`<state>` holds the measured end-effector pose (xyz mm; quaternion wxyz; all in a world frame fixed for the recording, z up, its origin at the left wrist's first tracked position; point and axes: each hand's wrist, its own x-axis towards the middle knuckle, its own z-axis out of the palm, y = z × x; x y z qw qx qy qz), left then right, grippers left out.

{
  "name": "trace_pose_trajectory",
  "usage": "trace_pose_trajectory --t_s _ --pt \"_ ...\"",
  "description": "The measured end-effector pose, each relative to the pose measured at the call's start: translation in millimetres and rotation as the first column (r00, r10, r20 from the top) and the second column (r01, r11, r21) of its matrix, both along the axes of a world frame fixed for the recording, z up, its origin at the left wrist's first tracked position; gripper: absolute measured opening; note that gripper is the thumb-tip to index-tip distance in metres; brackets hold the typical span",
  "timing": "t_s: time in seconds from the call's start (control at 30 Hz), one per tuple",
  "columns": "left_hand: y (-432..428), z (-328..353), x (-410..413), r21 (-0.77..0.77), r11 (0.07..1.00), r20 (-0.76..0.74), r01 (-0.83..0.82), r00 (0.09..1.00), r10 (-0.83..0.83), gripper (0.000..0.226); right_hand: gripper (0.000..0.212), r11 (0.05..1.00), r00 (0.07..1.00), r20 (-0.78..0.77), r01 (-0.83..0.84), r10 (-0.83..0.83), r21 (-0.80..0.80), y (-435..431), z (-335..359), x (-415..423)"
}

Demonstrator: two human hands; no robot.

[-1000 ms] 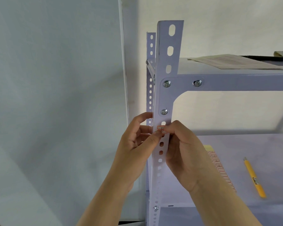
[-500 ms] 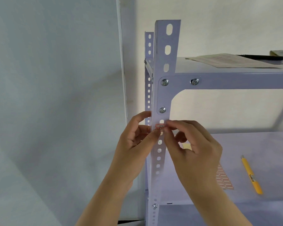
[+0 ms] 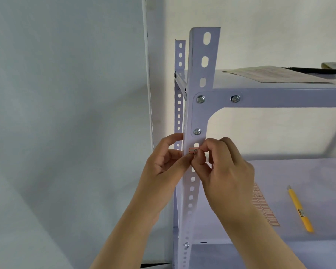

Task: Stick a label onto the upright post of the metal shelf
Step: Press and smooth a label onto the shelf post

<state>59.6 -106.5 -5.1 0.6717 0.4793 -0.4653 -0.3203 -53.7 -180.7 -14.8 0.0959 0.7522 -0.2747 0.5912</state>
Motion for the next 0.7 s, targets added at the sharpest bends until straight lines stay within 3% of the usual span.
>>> trace_pose_trajectory --t_s 0.2,0.37,0.57,0.7 --pt "-0.4 -1.6 -2.5 -0.017 1.0 -0.006 -0.019 1.0 0.019 0.033 0.038 0.999 0.998 -0.03 -0.048 0.047 -0.015 -6.6 -2.5 -2.1" --pt "-0.7 -3.3 -2.4 -0.014 1.0 0.011 -0.022 1.0 0.023 0.034 0.01 0.988 0.989 0.06 -0.127 0.133 -0.09 -6.3 -9.4 -11.6" --pt "-1.8 -5.0 -1.3 -0.03 0.999 -0.007 -0.015 1.0 0.015 0.036 0.013 0.981 0.997 0.019 -0.068 0.072 -0.18 -5.1 -7.3 -9.8" --pt "-0.8 -3.0 -2.1 -0.03 1.0 -0.029 -0.003 1.0 0.002 0.042 0.017 0.988 0.997 0.024 -0.067 0.071 -0.142 -5.4 -7.6 -3.5"
